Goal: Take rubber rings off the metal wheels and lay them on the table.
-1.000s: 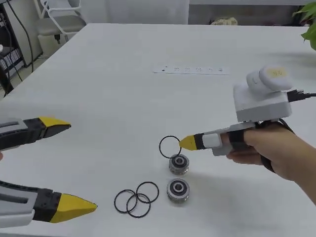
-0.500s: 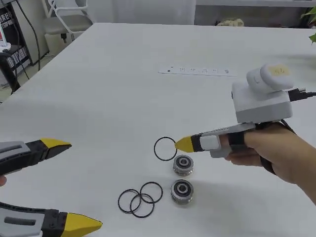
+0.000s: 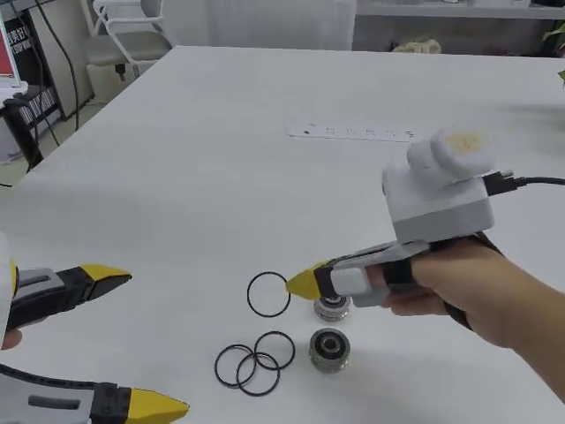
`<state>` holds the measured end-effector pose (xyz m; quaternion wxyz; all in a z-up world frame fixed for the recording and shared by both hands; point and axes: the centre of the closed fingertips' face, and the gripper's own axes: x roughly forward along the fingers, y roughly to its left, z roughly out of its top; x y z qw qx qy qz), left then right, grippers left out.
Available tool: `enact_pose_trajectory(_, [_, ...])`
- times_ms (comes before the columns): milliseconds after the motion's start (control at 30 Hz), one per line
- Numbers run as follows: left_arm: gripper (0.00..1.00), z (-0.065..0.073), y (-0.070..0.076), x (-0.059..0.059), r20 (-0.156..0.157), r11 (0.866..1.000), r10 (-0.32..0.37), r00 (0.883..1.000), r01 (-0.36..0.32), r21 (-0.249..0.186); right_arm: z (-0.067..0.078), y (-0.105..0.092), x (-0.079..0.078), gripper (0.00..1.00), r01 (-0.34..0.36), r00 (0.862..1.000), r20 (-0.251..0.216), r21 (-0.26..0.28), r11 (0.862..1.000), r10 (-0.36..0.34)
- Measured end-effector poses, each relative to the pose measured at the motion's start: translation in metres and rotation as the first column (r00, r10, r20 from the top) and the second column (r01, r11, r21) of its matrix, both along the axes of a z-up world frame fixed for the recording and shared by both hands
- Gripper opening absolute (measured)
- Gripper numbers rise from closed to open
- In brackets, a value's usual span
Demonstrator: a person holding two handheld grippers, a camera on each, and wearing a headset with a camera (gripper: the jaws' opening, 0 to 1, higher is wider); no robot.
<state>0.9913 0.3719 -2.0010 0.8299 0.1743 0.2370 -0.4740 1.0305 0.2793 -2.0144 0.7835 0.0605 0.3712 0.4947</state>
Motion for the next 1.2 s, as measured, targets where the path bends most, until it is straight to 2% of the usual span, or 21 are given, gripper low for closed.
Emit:
enact_pose_trajectory(167, [0.84,-0.002,0.000,-0.001,-0.006,1.000,-0.003,1.000,0.003,0.006,-0.017,0.010,-0.015,0.00,-0.064,0.997,-0.036,-0.042,0.997,0.063])
enact_pose_trajectory(300, [0.84,-0.003,0.000,-0.001,-0.011,1.000,-0.004,1.000,0.004,0.009,-0.034,0.014,-0.019,0.00,-0.088,0.996,-0.037,-0.097,0.991,0.085])
enact_pose_trajectory(467, [0.83,-0.001,0.000,-0.001,-0.017,1.000,0.003,1.000,-0.003,-0.010,-0.044,0.016,-0.018,0.00,-0.080,0.997,-0.019,-0.134,0.988,0.078])
enact_pose_trajectory(800, [0.83,-0.002,0.001,0.000,-0.026,1.000,0.006,1.000,-0.007,-0.021,-0.051,0.020,-0.013,0.00,-0.044,0.999,0.007,-0.148,0.988,0.045])
enact_pose_trajectory(1033, [0.82,-0.003,0.002,0.000,-0.029,1.000,0.008,1.000,-0.009,-0.022,-0.058,0.023,-0.013,0.01,-0.051,0.998,0.019,-0.170,0.984,0.055])
enact_pose_trajectory(1200, [0.82,-0.003,0.002,0.001,-0.028,1.000,0.011,1.000,-0.012,-0.020,-0.057,0.022,-0.011,0.04,-0.058,0.997,0.048,-0.189,0.980,0.068])
